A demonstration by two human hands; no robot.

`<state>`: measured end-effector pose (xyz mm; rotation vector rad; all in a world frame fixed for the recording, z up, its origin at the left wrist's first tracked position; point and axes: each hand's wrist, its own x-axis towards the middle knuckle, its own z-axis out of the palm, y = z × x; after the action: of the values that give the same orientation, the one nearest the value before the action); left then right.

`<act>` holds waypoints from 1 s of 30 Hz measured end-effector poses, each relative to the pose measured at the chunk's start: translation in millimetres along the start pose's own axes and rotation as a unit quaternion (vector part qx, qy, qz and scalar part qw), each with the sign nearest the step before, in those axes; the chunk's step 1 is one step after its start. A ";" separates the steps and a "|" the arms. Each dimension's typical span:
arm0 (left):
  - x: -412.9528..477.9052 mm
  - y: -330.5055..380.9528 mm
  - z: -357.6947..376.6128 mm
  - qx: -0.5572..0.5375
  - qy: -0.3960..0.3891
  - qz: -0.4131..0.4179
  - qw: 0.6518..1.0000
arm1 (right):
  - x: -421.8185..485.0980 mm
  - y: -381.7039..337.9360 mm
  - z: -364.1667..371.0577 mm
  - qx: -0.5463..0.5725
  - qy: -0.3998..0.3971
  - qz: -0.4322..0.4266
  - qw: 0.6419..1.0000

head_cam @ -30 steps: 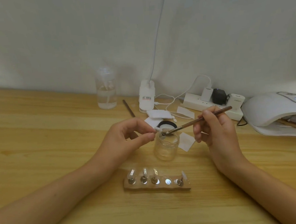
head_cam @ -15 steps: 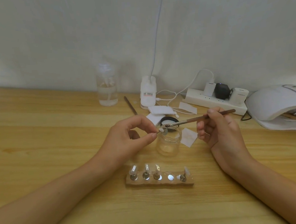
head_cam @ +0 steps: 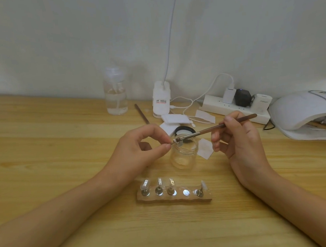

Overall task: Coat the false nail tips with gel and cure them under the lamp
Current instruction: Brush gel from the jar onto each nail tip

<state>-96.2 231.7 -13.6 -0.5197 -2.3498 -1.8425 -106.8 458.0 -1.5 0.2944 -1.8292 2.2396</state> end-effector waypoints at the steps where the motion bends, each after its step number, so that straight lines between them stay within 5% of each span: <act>1: -0.1 -0.5 -0.3 -0.002 -0.001 0.001 1.000 | -0.1 0.3 0.4 -0.013 -0.001 -0.002 1.000; 30: -0.2 -0.2 -0.2 0.016 0.000 0.021 1.000 | 1.8 0.3 -1.1 -0.005 0.018 0.006 1.000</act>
<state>-96.0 231.4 -13.8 -0.5620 -2.3458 -1.7826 -108.6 459.1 -1.5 0.2417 -1.8274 2.2286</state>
